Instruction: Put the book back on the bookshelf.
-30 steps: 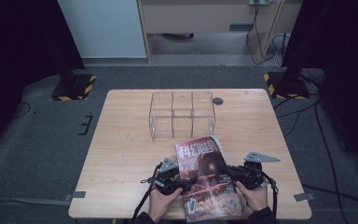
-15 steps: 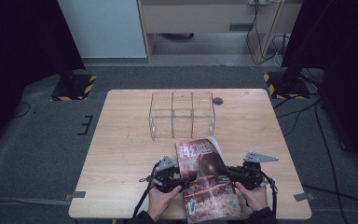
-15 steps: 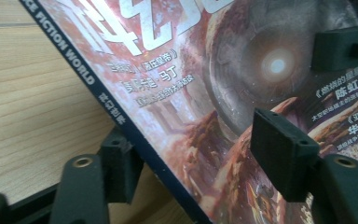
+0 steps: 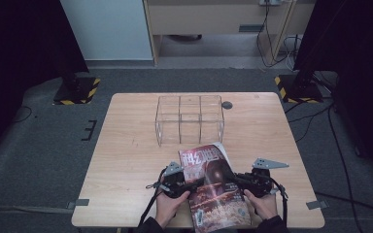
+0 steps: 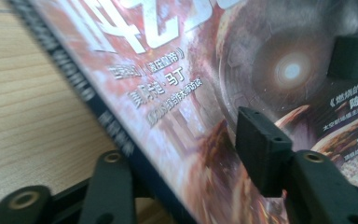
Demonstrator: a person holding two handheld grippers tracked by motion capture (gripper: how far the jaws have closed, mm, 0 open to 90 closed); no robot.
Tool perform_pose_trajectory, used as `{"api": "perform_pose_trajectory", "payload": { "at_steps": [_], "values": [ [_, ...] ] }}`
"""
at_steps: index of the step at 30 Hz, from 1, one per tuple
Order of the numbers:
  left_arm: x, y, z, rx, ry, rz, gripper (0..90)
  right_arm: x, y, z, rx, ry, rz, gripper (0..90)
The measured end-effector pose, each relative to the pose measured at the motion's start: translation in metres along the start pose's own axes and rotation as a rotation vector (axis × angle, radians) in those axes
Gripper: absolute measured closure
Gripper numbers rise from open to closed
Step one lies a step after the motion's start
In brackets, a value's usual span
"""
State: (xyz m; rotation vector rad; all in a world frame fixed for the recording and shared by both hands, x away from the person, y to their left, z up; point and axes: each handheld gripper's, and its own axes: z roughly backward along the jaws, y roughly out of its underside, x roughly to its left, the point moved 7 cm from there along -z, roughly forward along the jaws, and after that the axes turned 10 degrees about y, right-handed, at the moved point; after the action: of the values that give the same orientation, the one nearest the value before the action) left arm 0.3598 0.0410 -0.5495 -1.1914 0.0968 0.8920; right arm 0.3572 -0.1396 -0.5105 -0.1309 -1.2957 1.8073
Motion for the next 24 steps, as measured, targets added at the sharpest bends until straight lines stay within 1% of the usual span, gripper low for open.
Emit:
{"api": "perform_pose_trajectory", "payload": {
  "at_steps": [2,3,5,7,10,11,12,13,15,16,19,22,24],
  "values": [
    [0.000,-0.002,0.003,-0.010,0.015,0.015,58.3,-0.001,0.000,-0.001,0.003,0.013,0.005,84.7],
    [-0.001,-0.003,0.005,-0.021,0.025,0.016,62.0,-0.003,0.001,-0.001,0.003,0.017,0.003,84.6],
    [-0.003,-0.005,0.008,-0.030,0.035,0.011,66.3,-0.006,0.001,-0.001,0.003,0.028,-0.007,84.3],
    [-0.005,-0.006,0.010,-0.034,0.032,0.006,69.2,-0.008,0.002,-0.001,0.006,0.040,-0.009,83.9],
    [-0.009,-0.008,0.012,-0.029,0.022,-0.024,71.4,-0.010,0.002,-0.003,0.009,0.067,0.003,82.7],
    [-0.011,-0.009,0.013,-0.026,0.017,-0.036,71.8,-0.011,0.003,-0.004,0.014,0.075,0.001,82.3],
    [-0.011,-0.009,0.013,-0.026,0.017,-0.036,72.1,-0.012,0.003,-0.005,0.016,0.082,-0.002,81.5],
    [-0.014,-0.010,0.014,-0.020,0.019,-0.056,72.8,-0.014,0.004,-0.005,0.021,0.092,-0.005,80.4],
    [-0.016,-0.011,0.015,-0.012,0.016,-0.071,73.9,-0.017,0.005,-0.007,0.031,0.105,-0.006,78.2],
    [-0.016,-0.012,0.016,-0.011,0.014,-0.074,74.3,-0.019,0.007,-0.008,0.042,0.113,-0.011,76.5],
    [-0.018,-0.013,0.017,-0.006,0.009,-0.077,75.4,-0.021,0.009,-0.010,0.051,0.123,-0.015,72.9],
    [-0.019,-0.015,0.020,-0.003,0.016,-0.071,76.3,-0.022,0.010,-0.012,0.052,0.137,-0.004,68.5],
    [-0.020,-0.018,0.022,-0.007,0.022,-0.070,77.4,-0.023,0.010,-0.013,0.051,0.150,0.004,63.0]
  ]
}}
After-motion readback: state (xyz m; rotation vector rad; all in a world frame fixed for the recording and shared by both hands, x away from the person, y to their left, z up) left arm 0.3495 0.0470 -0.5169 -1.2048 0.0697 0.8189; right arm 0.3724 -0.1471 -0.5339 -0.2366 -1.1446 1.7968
